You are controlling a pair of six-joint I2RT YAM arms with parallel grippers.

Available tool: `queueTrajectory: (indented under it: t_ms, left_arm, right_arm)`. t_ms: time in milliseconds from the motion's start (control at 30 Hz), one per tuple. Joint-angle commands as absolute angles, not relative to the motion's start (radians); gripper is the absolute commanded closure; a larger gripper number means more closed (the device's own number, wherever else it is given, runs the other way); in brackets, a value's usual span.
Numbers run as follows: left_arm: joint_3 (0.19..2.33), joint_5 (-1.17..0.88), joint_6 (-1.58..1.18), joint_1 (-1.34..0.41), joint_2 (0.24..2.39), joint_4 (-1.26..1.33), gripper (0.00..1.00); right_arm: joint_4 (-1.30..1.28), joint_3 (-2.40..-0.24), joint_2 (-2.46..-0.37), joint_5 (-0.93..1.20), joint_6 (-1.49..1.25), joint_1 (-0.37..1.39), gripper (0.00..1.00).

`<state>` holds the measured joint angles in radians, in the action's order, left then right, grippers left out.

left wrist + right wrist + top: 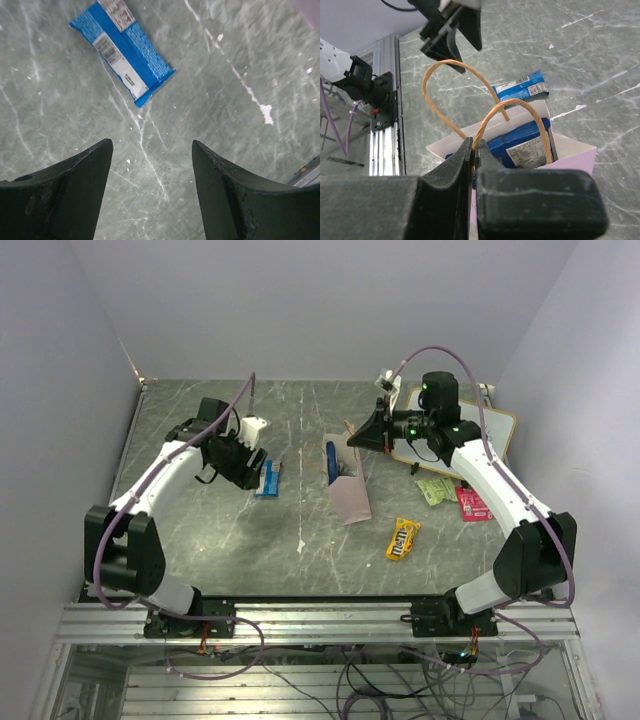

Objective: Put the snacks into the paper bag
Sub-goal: Pick up the snack from the center of the board.

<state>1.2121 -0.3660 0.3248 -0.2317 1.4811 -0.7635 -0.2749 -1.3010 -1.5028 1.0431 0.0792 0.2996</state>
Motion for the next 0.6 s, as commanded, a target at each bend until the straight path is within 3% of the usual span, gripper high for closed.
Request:
queueTrajectory:
  t_ms: [0, 333, 567]
  left_arm:
    - [1.161, -0.334, 0.432, -0.253, 1.549, -0.665, 0.24]
    - [1.191, -0.297, 0.451, -0.301, 1.758, -0.585, 0.28]
    - [1.195, -0.264, 0.453, -0.305, 1.836, -0.566, 0.39]
  right_arm:
    - [-0.243, -1.3, -1.464, 1.047, 0.058, 0.288, 1.0]
    - [-0.204, -1.274, -1.45, 1.053, 0.026, 0.269, 1.0]
    - [-0.197, -1.289, -1.472, 1.068, 0.013, 0.269, 1.0]
